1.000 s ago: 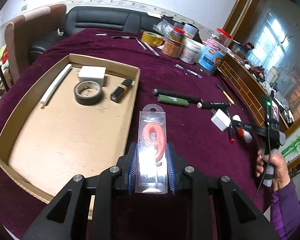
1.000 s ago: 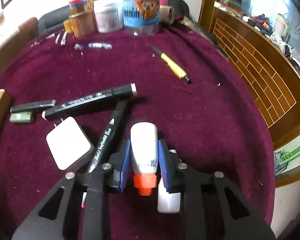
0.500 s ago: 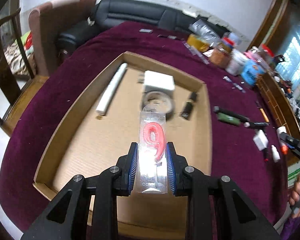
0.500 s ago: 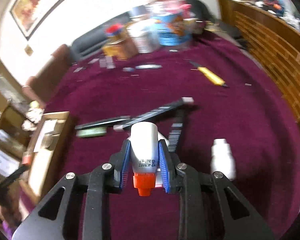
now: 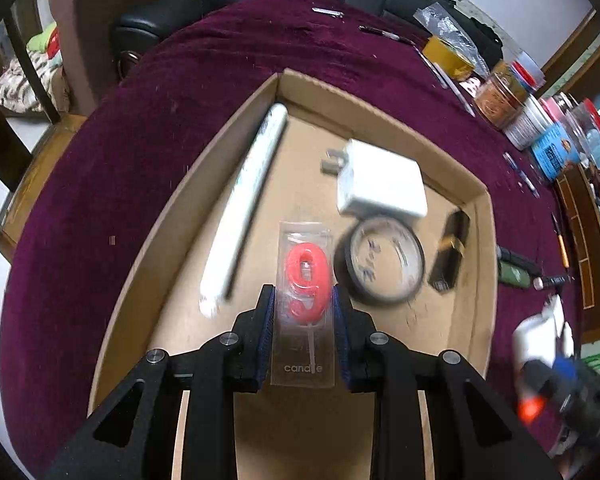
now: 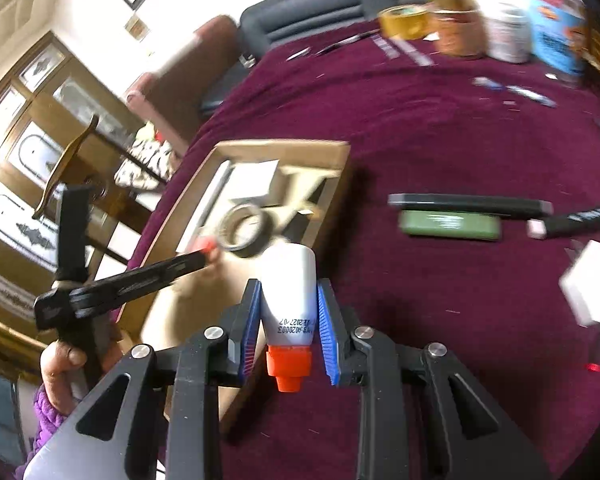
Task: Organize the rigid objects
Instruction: 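Lower the candle package into the box and open the left gripper while the right releases the bottle there, then grasp the black marker beside the green lighter with the left gripper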
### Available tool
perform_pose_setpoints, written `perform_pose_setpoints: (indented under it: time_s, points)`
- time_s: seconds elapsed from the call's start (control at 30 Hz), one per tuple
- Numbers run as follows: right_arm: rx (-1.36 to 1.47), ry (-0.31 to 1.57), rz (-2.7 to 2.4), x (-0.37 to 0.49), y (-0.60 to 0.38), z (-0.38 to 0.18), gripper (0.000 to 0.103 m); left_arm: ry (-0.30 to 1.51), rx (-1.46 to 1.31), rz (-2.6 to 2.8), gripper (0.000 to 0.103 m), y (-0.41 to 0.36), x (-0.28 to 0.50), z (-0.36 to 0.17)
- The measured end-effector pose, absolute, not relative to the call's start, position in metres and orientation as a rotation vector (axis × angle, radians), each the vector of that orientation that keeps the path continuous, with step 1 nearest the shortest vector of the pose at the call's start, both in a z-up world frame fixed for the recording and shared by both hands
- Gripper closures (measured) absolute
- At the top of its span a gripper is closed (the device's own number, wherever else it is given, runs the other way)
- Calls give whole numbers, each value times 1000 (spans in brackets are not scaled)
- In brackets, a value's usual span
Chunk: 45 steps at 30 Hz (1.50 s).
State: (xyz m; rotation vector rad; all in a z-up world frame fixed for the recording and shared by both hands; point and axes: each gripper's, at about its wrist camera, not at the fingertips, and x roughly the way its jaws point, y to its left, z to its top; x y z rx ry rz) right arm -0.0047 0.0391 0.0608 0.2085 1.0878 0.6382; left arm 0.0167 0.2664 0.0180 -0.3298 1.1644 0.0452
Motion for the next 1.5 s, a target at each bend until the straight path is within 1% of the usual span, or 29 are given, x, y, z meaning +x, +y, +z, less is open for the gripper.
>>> perform_pose_setpoints:
  time_s: [0.2,0.4,0.43,0.53,0.63,0.77,0.87,0.93,0.97,1.0,1.07,1.1,1.13,1.33,1.5]
  points:
    - [104,1136,627,-1,91,45,78,1141,-311,70,80,273,38,17]
    - [46,1191,573,8,113,24,78,1127,-332,63,79,282,44,16]
    - [35,1192,561,9,116,23,78,1128,-333,57,76,282,43,16]
    - [-16,1183,525,11,123,21,78,1131,-350,42,59,286,39,17]
    - [-65,1172,480,13,127,19,78,1105,-378,30,56,292,29,26]
    - [-118,1151,433,15,131,16,78,1024,-412,42,44,303,7,45]
    - [-116,1130,412,18,130,16,78,977,-414,88,40,312,-10,56]
    - [-91,1109,421,15,125,23,78,948,-408,118,40,316,-20,62]
    - [-82,1099,426,15,124,26,77,937,-404,131,40,317,-24,65]
    - [-73,1087,431,14,122,30,73,926,-399,148,40,319,-29,67]
    - [-58,1048,439,11,118,40,61,907,-391,176,40,321,-38,71]
    - [-57,1019,439,8,115,46,52,900,-380,193,40,321,-42,72]
    - [-60,995,436,6,114,50,46,897,-367,209,40,321,-46,73]
    - [-98,885,412,-12,92,70,43,862,-279,180,40,298,-67,86]
    - [-33,847,376,-20,39,77,42,844,-183,81,35,260,-74,100]
